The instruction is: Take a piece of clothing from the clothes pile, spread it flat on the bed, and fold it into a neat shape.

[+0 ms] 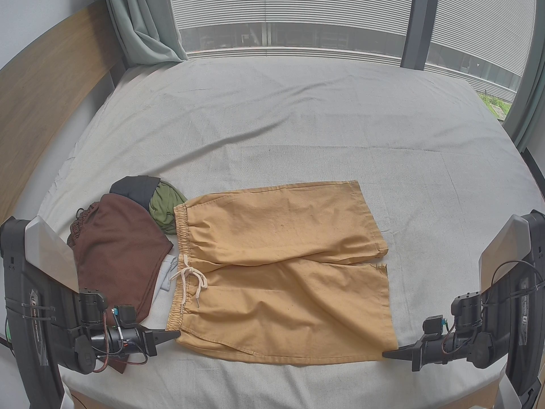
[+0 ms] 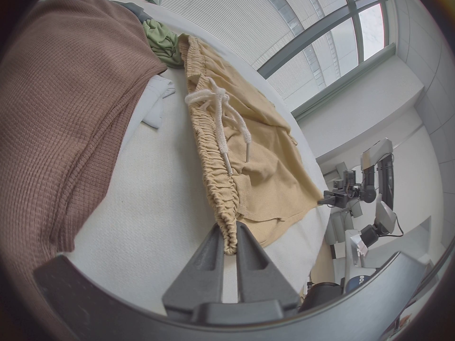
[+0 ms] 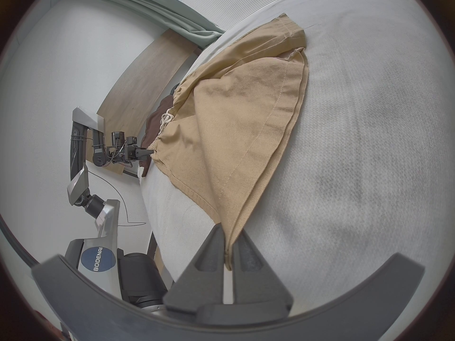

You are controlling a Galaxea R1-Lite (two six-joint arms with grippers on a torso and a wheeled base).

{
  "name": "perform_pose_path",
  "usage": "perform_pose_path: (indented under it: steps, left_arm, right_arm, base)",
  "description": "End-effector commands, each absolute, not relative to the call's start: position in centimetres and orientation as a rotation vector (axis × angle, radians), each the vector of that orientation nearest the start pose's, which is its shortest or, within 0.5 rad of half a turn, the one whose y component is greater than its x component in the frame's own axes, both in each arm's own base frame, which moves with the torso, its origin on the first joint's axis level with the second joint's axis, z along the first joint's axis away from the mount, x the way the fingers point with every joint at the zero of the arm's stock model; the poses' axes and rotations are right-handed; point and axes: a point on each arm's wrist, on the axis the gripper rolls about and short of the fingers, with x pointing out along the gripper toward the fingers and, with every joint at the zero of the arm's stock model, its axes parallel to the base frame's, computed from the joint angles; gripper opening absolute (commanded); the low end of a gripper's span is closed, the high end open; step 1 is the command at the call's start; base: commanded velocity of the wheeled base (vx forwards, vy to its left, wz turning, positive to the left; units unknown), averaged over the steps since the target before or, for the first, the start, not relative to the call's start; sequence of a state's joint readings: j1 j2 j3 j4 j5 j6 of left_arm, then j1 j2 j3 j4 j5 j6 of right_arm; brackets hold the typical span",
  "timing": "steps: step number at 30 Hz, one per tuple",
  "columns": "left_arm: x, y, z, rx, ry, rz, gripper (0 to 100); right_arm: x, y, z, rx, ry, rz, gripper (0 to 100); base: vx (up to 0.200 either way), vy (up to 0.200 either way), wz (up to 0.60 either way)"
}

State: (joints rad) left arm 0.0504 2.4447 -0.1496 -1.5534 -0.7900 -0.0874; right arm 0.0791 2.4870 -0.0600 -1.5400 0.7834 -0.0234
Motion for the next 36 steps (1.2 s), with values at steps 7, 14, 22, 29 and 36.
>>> perform_pose_path:
  steps: [7, 14, 22, 29, 36]
  left_arm:
    - [22.1, 0.6, -4.6, -0.368, 0.706, -0.761, 0]
    - [21.2, 0.5, -4.6, -0.375, 0.732, -0.77, 0]
    - [21.0, 0.6, -4.5, -0.359, 0.715, -0.8, 0]
    - [22.0, 0.6, -3.7, -0.333, 0.656, -0.811, 0]
    - [22.3, 0.4, -2.2, -0.366, 0.627, -0.807, 0]
  right_arm:
    - [20.5, 3.2, -5.9, 0.29, 0.864, 0.817, 0]
    - [20.2, 3.1, -5.3, 0.275, 0.851, 0.828, 0]
    - [20.3, 3.0, -4.7, 0.276, 0.817, 0.848, 0]
    - [20.7, 3.1, -2.6, 0.263, 0.71, 0.923, 0]
    - [21.2, 3.2, -1.4, 0.247, 0.642, 0.948, 0]
  base:
    - [0.0, 0.0, 0.0]
    - [0.0, 0.0, 0.0]
    - [0.0, 0.0, 0.0]
    - [0.0, 0.0, 0.0]
    - [0.0, 0.0, 0.0]
